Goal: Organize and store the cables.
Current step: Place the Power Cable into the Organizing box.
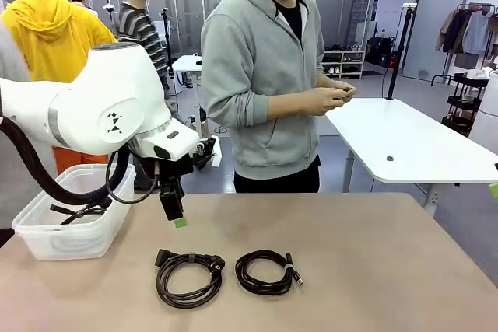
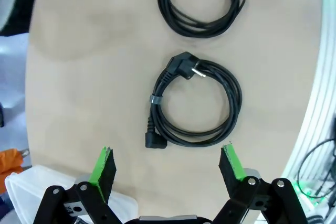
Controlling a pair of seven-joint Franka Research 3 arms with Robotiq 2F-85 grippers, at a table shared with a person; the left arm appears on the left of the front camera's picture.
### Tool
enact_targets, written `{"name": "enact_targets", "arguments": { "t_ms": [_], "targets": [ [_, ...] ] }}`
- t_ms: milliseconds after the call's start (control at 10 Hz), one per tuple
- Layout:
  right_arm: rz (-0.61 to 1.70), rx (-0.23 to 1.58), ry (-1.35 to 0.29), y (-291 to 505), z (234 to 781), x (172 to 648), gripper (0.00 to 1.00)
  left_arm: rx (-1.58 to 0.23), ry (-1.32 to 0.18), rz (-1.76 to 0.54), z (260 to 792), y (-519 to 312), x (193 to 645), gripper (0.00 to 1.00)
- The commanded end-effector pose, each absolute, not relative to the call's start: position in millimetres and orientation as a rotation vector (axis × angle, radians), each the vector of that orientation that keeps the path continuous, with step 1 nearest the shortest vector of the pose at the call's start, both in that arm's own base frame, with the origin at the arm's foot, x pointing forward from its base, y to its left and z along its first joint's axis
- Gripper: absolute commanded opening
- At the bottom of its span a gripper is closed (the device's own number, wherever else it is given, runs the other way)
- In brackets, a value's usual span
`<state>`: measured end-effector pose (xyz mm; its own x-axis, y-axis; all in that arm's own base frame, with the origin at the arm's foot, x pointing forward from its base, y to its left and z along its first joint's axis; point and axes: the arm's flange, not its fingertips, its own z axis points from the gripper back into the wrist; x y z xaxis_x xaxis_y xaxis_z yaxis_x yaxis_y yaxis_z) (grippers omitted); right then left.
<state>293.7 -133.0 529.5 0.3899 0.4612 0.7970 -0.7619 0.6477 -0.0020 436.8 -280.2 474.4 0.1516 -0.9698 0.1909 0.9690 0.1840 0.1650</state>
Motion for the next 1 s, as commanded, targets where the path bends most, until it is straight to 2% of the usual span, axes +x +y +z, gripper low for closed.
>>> {"name": "enact_targets", "arguments": {
  "t_ms": [0, 300, 400, 900],
  "targets": [
    [0.815, 0.394, -0.777, -120, 523, 298, 1.0, -0.012, -0.281, -1.343, 476, -283, 436, 1.0],
    [0.815, 0.394, -0.777, -120, 523, 298, 1.0, -0.001, -0.277, -1.367, 474, -282, 436, 1.0],
    [0.815, 0.394, -0.777, -120, 523, 298, 1.0, 0.026, -0.222, -1.427, 455, -280, 432, 1.0],
    [0.815, 0.394, -0.777, -120, 523, 298, 1.0, 0.016, -0.232, -1.524, 376, -286, 476, 1.0]
  ]
}}
